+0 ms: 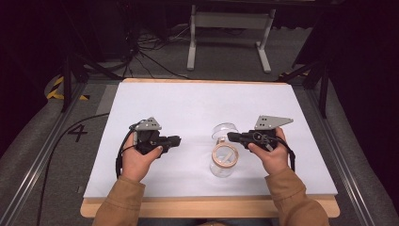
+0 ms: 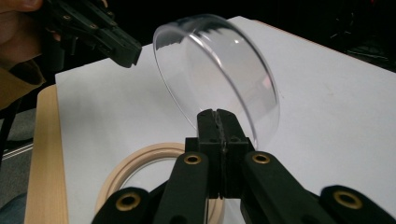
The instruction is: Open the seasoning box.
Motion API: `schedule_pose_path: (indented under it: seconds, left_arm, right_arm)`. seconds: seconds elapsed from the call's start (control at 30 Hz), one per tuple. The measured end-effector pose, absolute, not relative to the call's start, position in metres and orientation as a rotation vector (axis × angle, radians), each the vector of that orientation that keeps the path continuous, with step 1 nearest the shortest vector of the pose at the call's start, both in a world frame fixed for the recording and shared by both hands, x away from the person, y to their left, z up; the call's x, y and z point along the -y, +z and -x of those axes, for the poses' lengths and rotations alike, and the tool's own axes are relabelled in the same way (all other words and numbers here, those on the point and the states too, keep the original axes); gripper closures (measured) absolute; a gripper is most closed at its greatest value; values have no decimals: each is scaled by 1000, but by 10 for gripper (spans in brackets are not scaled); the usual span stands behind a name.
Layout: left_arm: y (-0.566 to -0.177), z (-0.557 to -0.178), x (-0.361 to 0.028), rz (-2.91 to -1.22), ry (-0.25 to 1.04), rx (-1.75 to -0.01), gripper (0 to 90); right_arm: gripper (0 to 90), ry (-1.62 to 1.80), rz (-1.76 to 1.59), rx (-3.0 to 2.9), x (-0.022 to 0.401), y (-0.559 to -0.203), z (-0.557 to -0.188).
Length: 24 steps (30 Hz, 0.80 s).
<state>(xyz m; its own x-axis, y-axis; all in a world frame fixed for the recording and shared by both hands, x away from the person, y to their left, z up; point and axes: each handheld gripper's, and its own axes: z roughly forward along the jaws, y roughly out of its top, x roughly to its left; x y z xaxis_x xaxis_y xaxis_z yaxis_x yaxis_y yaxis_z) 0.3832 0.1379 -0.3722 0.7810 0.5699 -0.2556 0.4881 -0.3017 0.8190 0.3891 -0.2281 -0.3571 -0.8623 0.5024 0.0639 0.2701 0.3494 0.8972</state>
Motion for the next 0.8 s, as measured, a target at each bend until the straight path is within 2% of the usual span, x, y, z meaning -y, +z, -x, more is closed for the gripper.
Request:
schedule_pose_path:
  seconds: [0.53,0.57,0.63,0.7,0.8]
  left_arm:
    - [-371,-385,-133,-1993,105,-785,787]
    - [-370,-385,-132,-2003,108,-776,780]
    - [-367,-385,-132,-2022,116,-767,757]
    - [-366,-385,-132,-2030,119,-756,742]
    - [-363,-386,-135,-2037,123,-757,723]
  right_arm:
    - [900,1515,-709,-2374,234,-354,-386]
    - [890,1512,-709,-2373,237,-353,-385]
    - [816,1503,-717,-2363,243,-348,-383]
    - [806,1498,-718,-2360,246,-347,-381]
    - [735,1466,-738,-2347,256,-342,-379]
